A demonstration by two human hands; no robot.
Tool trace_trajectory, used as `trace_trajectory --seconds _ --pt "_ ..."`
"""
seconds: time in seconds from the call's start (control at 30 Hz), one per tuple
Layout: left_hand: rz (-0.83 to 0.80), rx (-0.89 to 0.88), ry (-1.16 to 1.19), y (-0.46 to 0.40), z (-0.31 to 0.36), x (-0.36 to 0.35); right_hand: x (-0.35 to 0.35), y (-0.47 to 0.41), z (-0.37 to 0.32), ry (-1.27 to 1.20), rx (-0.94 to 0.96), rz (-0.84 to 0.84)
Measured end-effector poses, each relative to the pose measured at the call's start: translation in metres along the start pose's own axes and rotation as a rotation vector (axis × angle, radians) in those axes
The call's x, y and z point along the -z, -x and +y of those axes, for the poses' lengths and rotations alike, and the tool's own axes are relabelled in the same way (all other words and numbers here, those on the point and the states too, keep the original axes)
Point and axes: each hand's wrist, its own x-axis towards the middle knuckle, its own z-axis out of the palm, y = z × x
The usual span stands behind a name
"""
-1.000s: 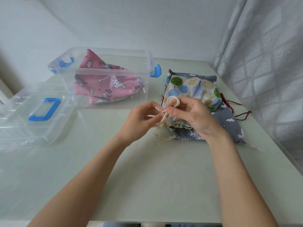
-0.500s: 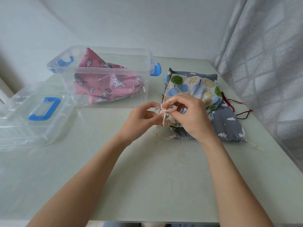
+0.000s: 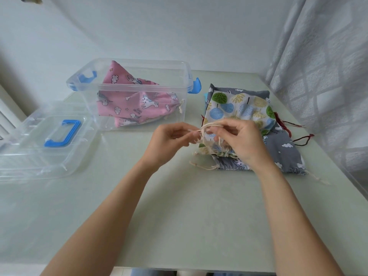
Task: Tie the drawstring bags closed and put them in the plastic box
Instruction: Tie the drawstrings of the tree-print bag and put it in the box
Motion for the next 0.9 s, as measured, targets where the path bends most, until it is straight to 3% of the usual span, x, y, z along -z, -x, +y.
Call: trace_trajectory --seconds 0.2,0.33,0.43,0.53,0.6,0.7,0.8,0.9 --pt "0.101 0.115 0.552 -0.005 -0.001 0.003 0.005 0.000 0.006 -0.106 -0.091 0.186" --pt "0.094 0.109 0.944 -0.008 0.001 0.006 0.011 0.000 0.006 -0.436 -0.224 0.290" --pt "0.121 0.156 1.034 -0.009 0.000 0.009 0.017 0.002 0.002 -0.648 -0.253 0.341" --pt "0.165 0.206 0.694 -0.009 -0.003 0.009 0.021 0.003 0.000 -0.744 -0.262 0.347" --pt "0.170 0.157 0.206 -0.006 -0.007 0.007 0.023 0.003 0.001 -0.719 -0.273 0.348" --pt "0.067 -0.069 -0.432 -0.002 -0.011 0.003 0.027 0.004 0.001 -0.648 -0.289 0.367" --pt "-0.011 -0.163 -0.664 0.001 -0.015 0.000 0.032 0.004 0.004 -0.600 -0.302 0.390" --pt "0.018 -0.186 -0.775 0.001 -0.019 0.001 0.042 0.005 0.007 -0.502 -0.261 0.364"
